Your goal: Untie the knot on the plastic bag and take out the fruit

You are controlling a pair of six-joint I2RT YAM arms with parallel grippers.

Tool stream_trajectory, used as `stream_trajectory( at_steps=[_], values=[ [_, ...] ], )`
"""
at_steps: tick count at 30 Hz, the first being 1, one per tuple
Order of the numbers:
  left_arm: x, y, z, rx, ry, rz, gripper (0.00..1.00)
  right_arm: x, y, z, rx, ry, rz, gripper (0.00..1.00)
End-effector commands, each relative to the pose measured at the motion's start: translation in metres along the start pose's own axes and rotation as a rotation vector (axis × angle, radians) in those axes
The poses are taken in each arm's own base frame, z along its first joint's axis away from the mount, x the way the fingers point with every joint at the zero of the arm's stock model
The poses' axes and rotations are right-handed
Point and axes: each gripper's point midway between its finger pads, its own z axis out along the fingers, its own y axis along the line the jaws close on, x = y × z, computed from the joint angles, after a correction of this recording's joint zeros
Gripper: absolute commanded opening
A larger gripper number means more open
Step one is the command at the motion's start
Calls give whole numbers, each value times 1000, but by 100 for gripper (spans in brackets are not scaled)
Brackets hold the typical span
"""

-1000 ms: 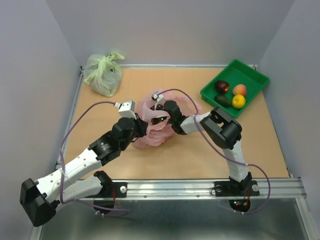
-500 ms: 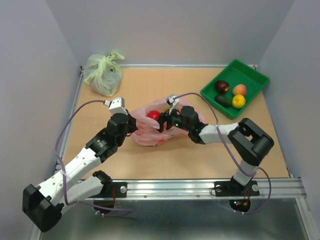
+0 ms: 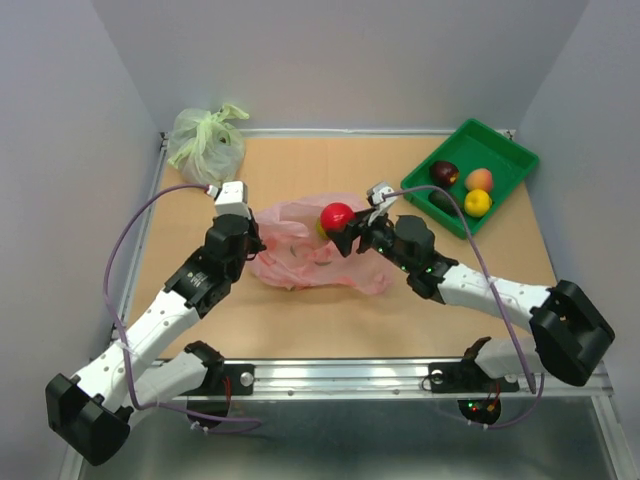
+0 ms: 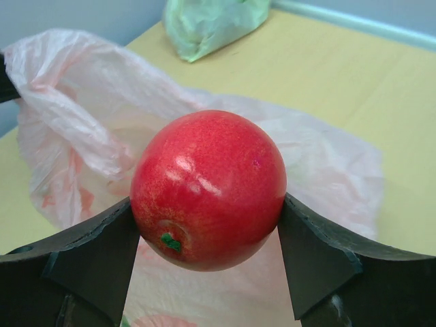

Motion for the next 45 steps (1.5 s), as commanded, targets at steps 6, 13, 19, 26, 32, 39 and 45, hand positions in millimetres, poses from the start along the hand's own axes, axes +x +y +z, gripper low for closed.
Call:
stream_trajectory(
  at_steps=[6,13,19,26,32,39,45],
  values=[
    [-10,7,-3,5,-69,34,0,-75,-125,-47,683,-78,-186,0],
    [-14,4,-9,42,-90,25,0,-99,-258,-75,966,-117,-38,0],
    [-16,6,-10,45,-95,36,0,-59,-320,-42,932,-23,69,0],
    [-16,3,-9,69,-90,37,0,-8,-363,-26,938,62,170,1],
    [-14,0,-8,88,-82,40,0,12,-400,-41,1048,70,221,22],
    [-13,-2,-7,103,-76,38,0,-15,-421,-62,1143,56,152,100],
    [-13,-4,-5,124,-70,36,0,-44,-394,-67,1052,17,135,100]
  ],
)
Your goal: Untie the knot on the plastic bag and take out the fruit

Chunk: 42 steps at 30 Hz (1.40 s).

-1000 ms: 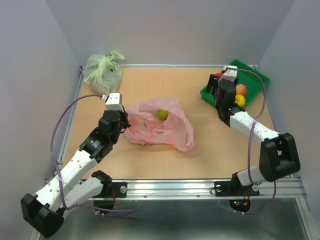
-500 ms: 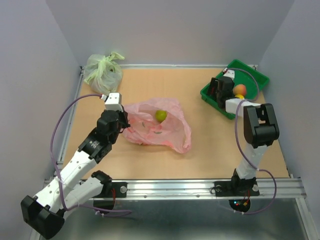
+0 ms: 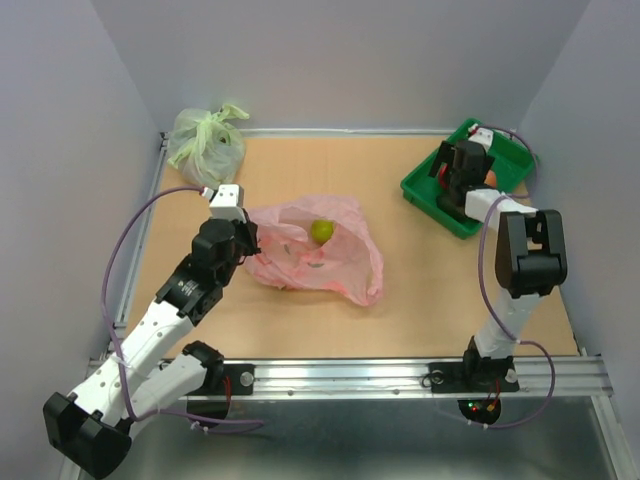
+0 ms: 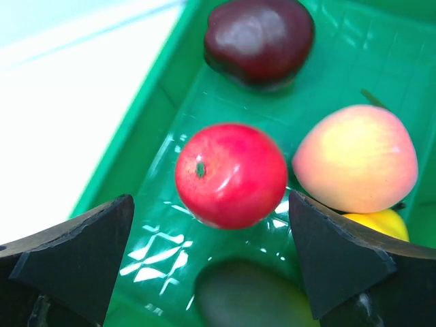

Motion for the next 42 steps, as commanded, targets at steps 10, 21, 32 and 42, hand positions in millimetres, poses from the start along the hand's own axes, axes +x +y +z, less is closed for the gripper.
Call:
stream_trajectory(
  at_steps=[10,21,32,42],
  values=[
    [-5,-2,6,30,-20,-3,0,-44,99,-133,-521,-74,-23,100],
    [-1,2,9,14,-9,0,0,41,234,-299,-1092,-9,-366,93],
    [0,1,12,18,0,1,0,138,284,-359,-1325,134,-591,77],
    [-4,-1,8,33,-20,2,0,131,302,-285,-1024,14,-722,75]
  ],
)
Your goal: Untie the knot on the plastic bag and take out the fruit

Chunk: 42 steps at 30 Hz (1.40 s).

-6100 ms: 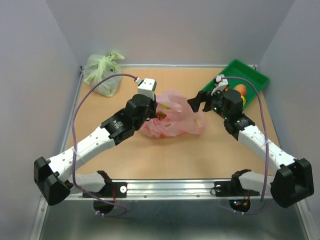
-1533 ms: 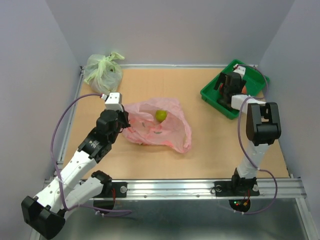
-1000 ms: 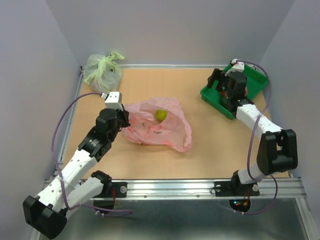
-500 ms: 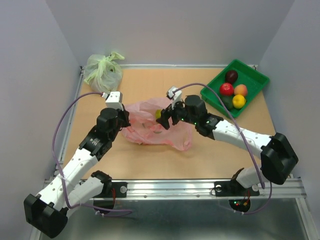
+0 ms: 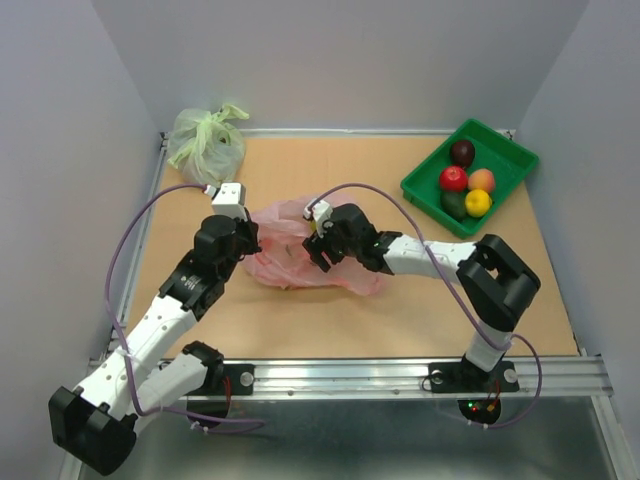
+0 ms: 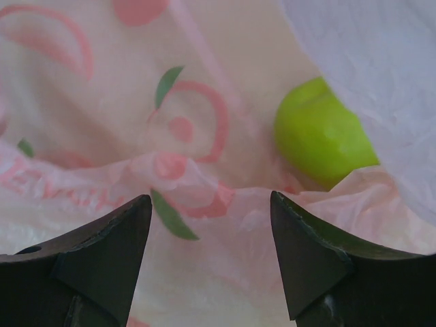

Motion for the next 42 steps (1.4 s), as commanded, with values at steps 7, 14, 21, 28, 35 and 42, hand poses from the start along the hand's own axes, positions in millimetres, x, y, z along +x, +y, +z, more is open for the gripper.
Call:
stream_trajectory(
  at_steps=[7,14,21,28,35,42],
  values=[
    [-13,-6,-3,41,-62,4,0,-94,-38,-9,169,-190,-116,75],
    [-15,-11,-4,73,-66,6,0,-93,-60,11,279,-153,-140,75],
    [-17,-15,-6,96,-76,6,0,-76,-84,42,380,-79,-190,85],
    [-16,-22,-7,139,-71,14,0,-66,-89,68,374,-76,-189,90],
    [-12,-32,-9,199,-53,23,0,-77,-93,76,398,-188,-142,84],
    [-14,-31,-11,193,-66,23,0,-71,-95,76,412,-196,-124,48]
  ],
)
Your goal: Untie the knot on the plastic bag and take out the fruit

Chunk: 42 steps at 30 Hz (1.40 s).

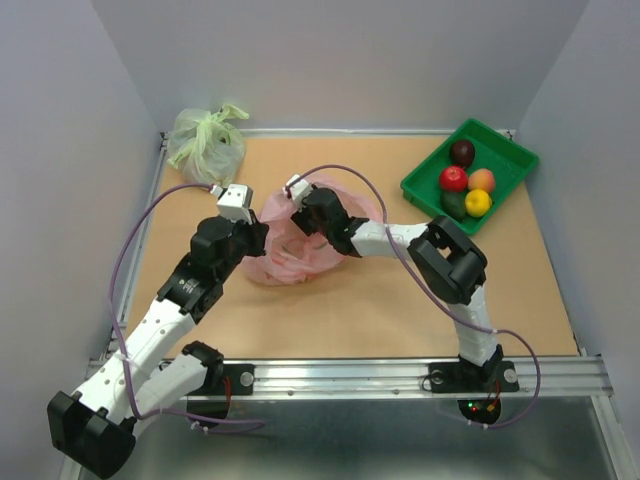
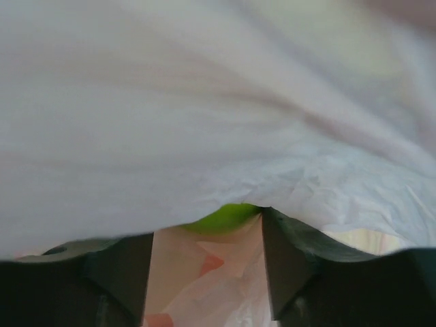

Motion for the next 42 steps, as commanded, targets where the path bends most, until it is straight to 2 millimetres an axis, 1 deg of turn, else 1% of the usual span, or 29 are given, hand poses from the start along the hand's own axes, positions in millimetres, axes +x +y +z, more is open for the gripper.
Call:
stream_trajectory(
  at_steps=[1,2,3,5,6,8,9,11,14,15,16,17,18,19,20,21,23,25,28,30,31,32,35,38,40,41,42],
  values=[
    [-13,-2,-4,18,-61,11,0,-12,-7,2,30,-71,41,43],
    [-13,-2,-4,17,-60,11,0,-14,-8,0,29,-74,45,38],
    [-13,-1,-3,11,-61,10,0,-14,-8,-6,21,-78,48,30],
    [-13,0,-4,6,-61,12,0,-22,-1,-15,-28,-104,57,23],
    [-13,2,-3,-3,-64,11,0,-29,3,-26,-77,-131,66,16],
    [-15,2,-4,-4,-70,7,0,-39,7,-40,-120,-160,80,10],
    [-14,3,-4,-9,-70,9,0,-44,7,-50,-137,-174,93,3],
    [-15,5,-4,-21,-73,8,0,-49,12,-61,-182,-191,102,0],
    [-16,7,-4,-31,-76,4,0,-54,11,-81,-206,-209,125,0],
    [-15,9,-4,-39,-76,4,0,-52,17,-86,-243,-203,126,1],
    [-16,9,-4,-42,-79,2,0,-58,20,-95,-275,-216,132,0],
    [-16,10,-4,-49,-81,0,0,-50,26,-99,-307,-188,131,0],
    [-16,11,-4,-54,-80,2,0,-49,29,-103,-330,-182,136,0],
    [-17,12,-4,-58,-83,1,0,-48,37,-111,-377,-182,140,1],
    [-17,12,-4,-57,-85,1,0,-51,39,-115,-399,-188,144,1],
    [-17,14,-4,-67,-84,-2,0,-42,44,-119,-423,-166,148,0],
    [-18,16,-4,-82,-88,-3,0,-40,55,-129,-488,-164,164,1],
    [-18,21,-4,-105,-91,-5,0,-33,61,-137,-527,-147,177,0],
    [-17,29,-5,-149,-91,-10,0,-23,76,-149,-615,-126,199,0],
    [-16,33,-4,-169,-87,-11,0,-16,81,-153,-641,-108,213,1],
    [-15,33,-3,-171,-80,-9,0,-8,87,-156,-664,-87,224,0],
    [-14,33,-3,-172,-77,-11,0,-5,88,-157,-669,-79,232,0],
    [-9,26,0,-130,-53,-8,0,10,94,-160,-686,-31,252,0],
    [-4,19,5,-92,-26,-6,0,17,98,-159,-698,-5,261,0],
    [3,15,10,-69,5,0,0,11,101,-161,-724,-16,272,0],
    [5,15,11,-66,16,-1,0,4,101,-163,-736,-33,274,0],
    [7,13,13,-57,26,0,0,-10,100,-165,-747,-68,307,0]
  ],
)
